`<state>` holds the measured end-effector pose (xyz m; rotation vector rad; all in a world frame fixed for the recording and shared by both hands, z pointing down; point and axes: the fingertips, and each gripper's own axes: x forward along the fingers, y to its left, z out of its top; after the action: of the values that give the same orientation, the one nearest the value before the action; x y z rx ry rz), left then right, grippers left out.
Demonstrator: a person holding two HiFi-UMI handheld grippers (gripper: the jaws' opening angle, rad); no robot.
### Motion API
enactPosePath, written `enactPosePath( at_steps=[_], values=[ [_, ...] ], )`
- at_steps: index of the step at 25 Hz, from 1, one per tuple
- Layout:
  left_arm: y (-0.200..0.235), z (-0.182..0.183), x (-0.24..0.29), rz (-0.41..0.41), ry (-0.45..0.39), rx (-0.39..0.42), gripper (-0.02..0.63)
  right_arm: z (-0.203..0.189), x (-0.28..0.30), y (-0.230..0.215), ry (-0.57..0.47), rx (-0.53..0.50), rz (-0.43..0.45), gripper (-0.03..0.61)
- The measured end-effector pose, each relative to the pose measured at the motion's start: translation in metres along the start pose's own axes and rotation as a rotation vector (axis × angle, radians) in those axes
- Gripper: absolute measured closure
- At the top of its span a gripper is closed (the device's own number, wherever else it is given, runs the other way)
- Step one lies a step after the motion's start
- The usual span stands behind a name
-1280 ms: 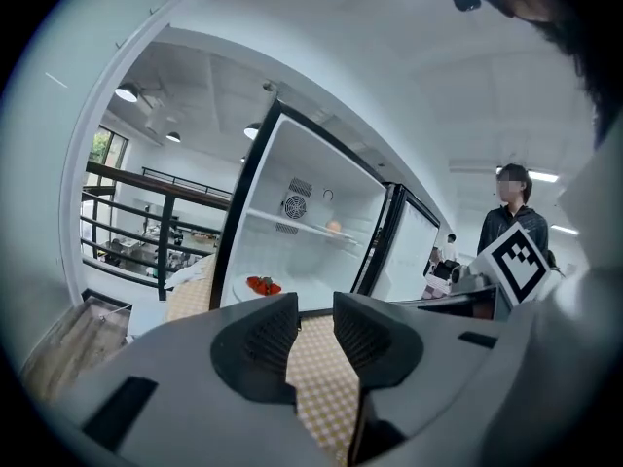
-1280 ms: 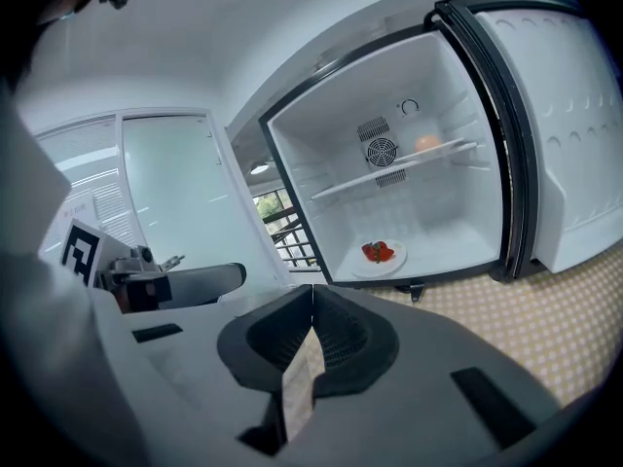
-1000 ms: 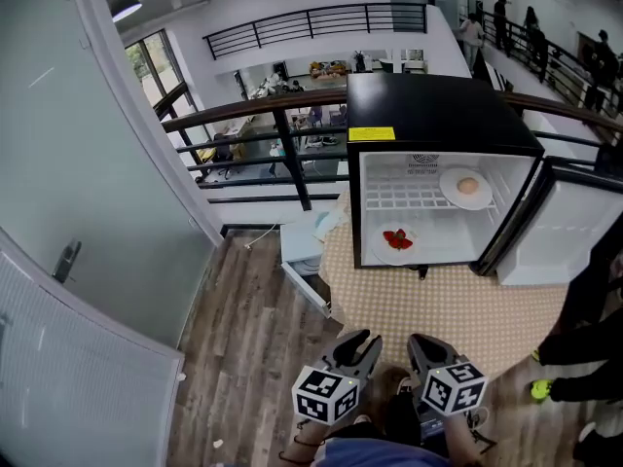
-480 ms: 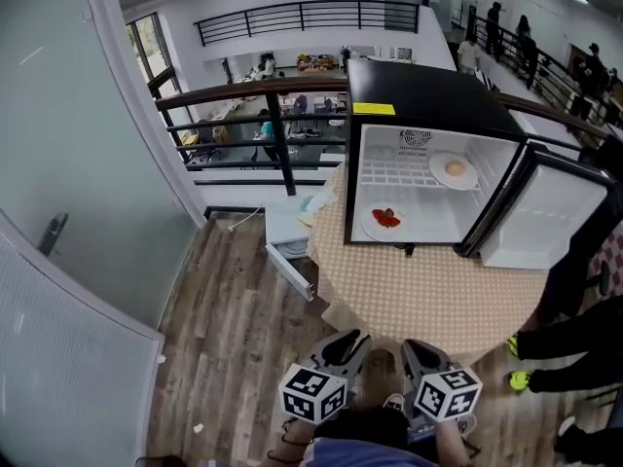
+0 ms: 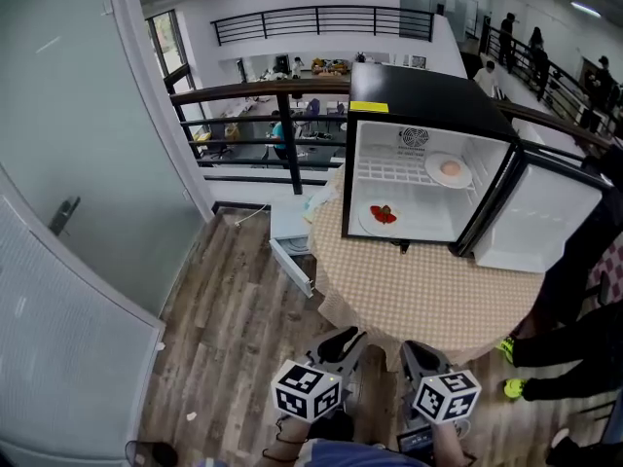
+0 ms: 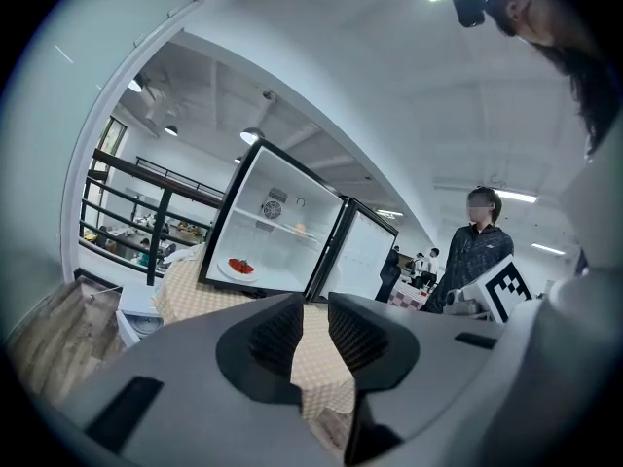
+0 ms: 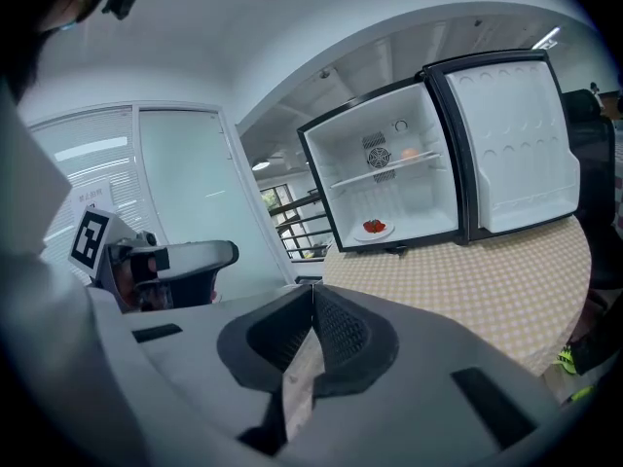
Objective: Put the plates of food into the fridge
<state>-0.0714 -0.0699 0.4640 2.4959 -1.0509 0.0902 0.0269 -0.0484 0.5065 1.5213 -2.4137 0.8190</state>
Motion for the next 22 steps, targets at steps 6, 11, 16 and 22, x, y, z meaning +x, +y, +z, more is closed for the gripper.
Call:
enactPosePath(
  at_steps=[6, 11, 16, 22],
  values=[
    [-0.056, -0.004, -0.014, 0.008, -0.039, 0.017, 0.522, -0.015, -0.052, -0.009, -0.011, -0.021, 0.011, 0.561],
    [-0.117, -0.032, -0.029, 0.016, -0.028, 0.044, 0.522, -0.031, -0.101, -0.016, -0.025, -0.031, 0.04, 0.561],
    [-0.157, -0.059, -0.056, 0.047, -0.03, 0.058, 0.522, -0.059, -0.142, -0.008, -0.028, -0.041, 0.08, 0.561],
    [-0.191, -0.097, -0.091, 0.078, -0.01, 0.048, 0.522, -0.094, -0.184, 0.004, -0.013, -0.047, 0.105, 0.561]
  ],
)
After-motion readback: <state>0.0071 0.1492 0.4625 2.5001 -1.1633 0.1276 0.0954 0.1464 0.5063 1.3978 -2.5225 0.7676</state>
